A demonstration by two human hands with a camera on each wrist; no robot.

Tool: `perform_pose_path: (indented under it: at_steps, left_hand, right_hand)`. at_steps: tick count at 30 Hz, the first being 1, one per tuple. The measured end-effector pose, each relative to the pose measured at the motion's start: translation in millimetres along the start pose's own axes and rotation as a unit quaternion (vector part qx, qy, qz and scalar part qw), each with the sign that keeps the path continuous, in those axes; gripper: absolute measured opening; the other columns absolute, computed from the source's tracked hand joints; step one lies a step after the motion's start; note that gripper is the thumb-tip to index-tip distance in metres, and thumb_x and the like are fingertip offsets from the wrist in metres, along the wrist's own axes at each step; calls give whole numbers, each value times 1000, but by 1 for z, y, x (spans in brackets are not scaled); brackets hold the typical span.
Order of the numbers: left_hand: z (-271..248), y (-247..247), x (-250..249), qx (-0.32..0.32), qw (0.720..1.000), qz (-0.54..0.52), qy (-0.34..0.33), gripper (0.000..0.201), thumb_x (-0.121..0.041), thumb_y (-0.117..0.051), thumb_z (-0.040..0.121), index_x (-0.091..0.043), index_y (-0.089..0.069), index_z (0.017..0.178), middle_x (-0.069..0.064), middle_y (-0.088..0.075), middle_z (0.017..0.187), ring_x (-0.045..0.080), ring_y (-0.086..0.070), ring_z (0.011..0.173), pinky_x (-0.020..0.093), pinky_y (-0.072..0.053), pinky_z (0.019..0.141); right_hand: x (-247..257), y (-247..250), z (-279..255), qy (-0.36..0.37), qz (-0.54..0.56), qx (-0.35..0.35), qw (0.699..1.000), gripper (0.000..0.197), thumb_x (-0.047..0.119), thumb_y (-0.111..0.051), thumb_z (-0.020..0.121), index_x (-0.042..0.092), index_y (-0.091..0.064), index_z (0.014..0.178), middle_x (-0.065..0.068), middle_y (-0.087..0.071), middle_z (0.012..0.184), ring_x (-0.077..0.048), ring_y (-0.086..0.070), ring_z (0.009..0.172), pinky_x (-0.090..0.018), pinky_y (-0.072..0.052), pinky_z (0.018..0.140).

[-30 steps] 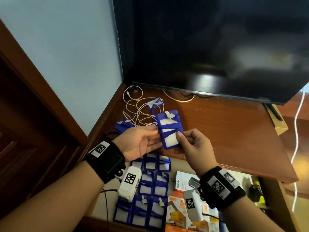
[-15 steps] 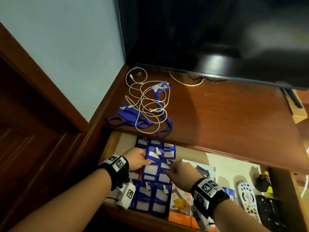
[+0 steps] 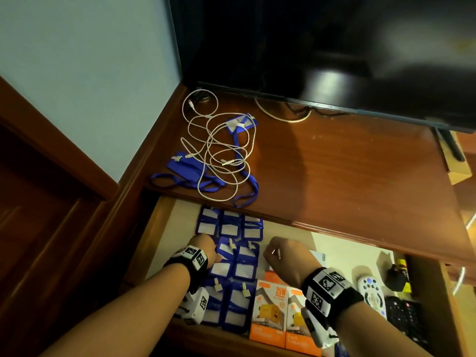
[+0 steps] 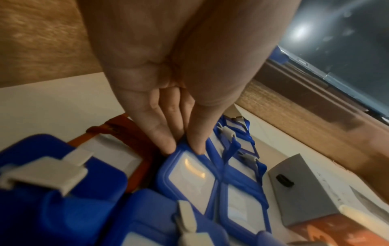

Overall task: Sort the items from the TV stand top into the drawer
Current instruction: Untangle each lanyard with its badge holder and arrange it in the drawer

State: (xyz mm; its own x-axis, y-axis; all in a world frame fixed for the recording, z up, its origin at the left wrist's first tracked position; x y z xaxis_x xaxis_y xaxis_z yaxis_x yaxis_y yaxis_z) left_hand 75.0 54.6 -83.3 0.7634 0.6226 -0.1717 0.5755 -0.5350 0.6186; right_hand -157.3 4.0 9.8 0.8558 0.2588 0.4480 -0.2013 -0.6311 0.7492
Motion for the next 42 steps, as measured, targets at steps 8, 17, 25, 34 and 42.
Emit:
perform_pose_path:
  at_steps: [8,17,25,34,42]
  left_hand:
    - [0,-1,1,-38,999,8,37,37,-44,-81,85,-13,-62,82,1,-61,77,22,-61,74,30,-46,64]
    - [-13,12,14,-63,997,-13,44,45,-52,-75,86,-13,-69,107,5,-72,107,23,-69,92,30,-52,73]
    - [-54,60,51,-171,970,-174,-10,33,-46,-66,95,-21,-66,74,-3,-67,72,14,-64,69,29,-53,65]
    - [-68,113,5,-253,911,-180,-273,42,-50,-45,105,-38,-53,144,-5,-55,148,13,-50,134,35,-43,111]
    - [-9,123,-58,-125,953,149,-231,68,-59,-31,106,-46,7,161,1,19,171,36,10,158,57,-15,126]
  right_hand:
    - [21,24,15,42,-67,-57,995,23,35,-51,100,23,-70,99,5,-74,93,-19,-69,85,-20,-40,55]
    - [62,65,70,77,-26,-94,992,14,27,-58,96,20,-68,102,-4,-75,95,-27,-69,84,-41,-58,76]
    - [67,72,123,-92,-36,-92,991,36,41,-62,98,11,-56,118,-13,-59,121,-33,-63,108,-43,-55,91]
    - [53,114,95,-102,121,-217,963,17,29,-61,95,14,-58,87,-6,-69,84,-28,-62,78,-31,-45,69]
    - [69,214,15,45,210,-320,923,13,22,-63,98,18,-56,88,-2,-75,79,-14,-74,67,-46,-64,68]
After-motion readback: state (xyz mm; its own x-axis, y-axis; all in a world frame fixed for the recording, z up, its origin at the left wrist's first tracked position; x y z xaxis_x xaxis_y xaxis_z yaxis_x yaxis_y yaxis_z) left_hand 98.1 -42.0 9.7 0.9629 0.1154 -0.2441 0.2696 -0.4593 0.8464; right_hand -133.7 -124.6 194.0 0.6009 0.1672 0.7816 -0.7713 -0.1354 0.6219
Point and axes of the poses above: each hand's wrist, its own z-axis towards the middle knuckle, its own y-axis out of the back of the hand, x = y × z, the point moved 2 cm from there along z, towards the middle knuckle
